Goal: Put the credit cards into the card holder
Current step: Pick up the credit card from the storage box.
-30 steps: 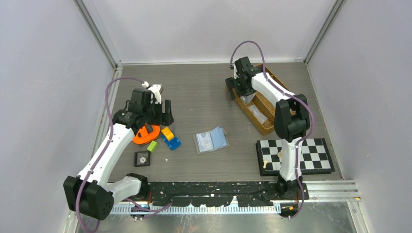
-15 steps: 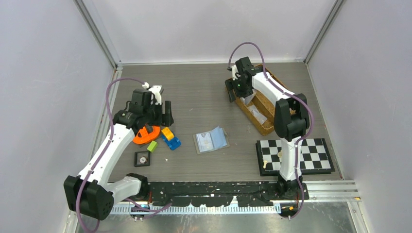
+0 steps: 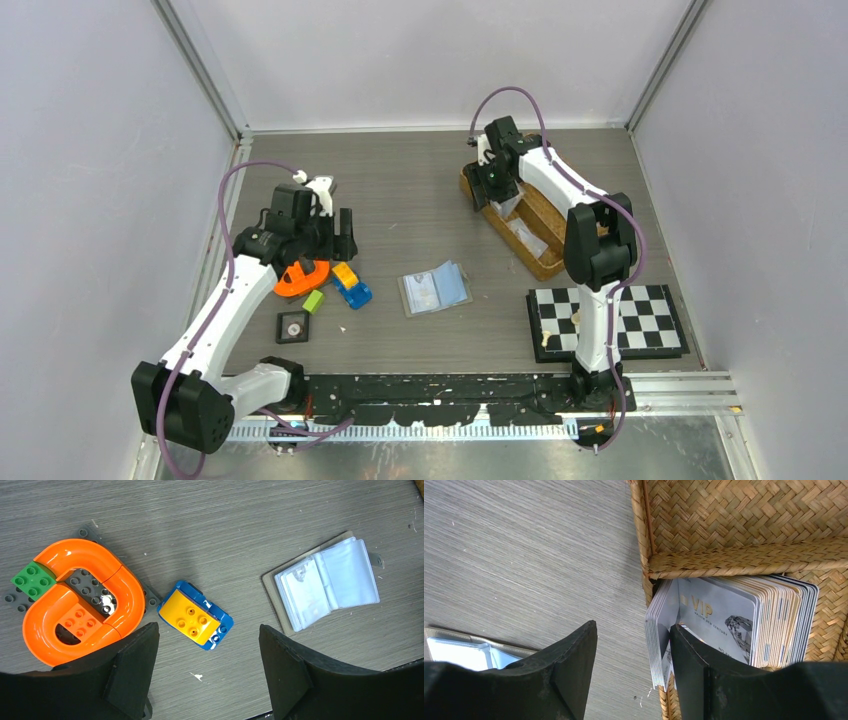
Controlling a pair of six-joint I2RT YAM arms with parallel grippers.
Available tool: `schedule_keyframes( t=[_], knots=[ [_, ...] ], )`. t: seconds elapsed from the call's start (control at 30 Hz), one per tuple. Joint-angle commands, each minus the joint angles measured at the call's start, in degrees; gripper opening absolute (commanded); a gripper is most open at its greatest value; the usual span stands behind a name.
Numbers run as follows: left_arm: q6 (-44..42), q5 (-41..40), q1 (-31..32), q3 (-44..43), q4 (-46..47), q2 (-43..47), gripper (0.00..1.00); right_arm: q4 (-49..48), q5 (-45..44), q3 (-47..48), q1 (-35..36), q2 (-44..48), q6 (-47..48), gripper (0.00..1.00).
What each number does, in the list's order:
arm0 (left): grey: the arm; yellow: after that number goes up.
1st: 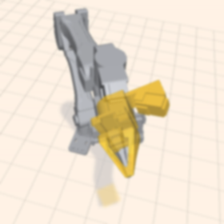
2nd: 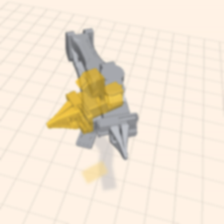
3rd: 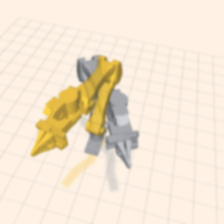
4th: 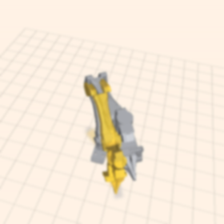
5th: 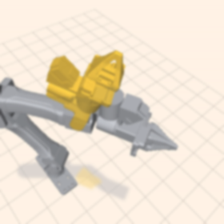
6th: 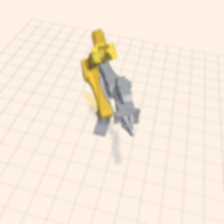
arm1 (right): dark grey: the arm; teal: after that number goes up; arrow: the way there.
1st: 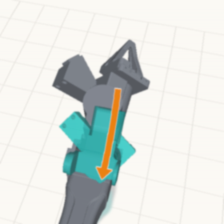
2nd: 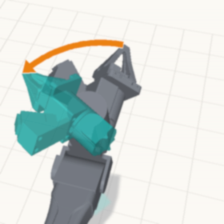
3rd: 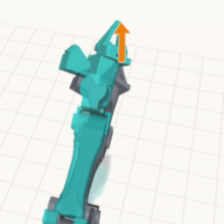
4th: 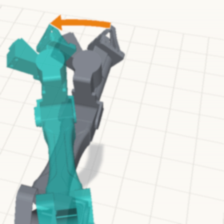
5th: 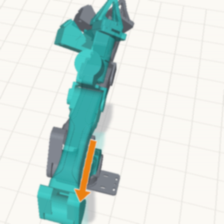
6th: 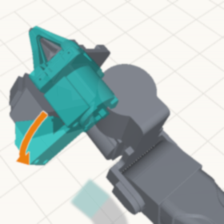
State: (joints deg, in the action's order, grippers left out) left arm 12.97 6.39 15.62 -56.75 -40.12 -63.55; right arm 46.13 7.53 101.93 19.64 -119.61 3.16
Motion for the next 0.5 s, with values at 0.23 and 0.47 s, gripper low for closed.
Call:
schedule_keyframes(
  t=[0.23, 0.47],
  knots=[
    [-1.02, -0.66, -0.17, 0.09, 1.24, -0.05, 0.75, 1.50, 2.94, 2.90, 0.31, 4.50, -0.33, 0.54],
    [-0.98, -0.51, -0.15, 0.06, 1.27, 0.00, 0.75, 1.67, 2.86, 2.89, 0.29, 5.12, -0.69, 0.47]
  ],
)
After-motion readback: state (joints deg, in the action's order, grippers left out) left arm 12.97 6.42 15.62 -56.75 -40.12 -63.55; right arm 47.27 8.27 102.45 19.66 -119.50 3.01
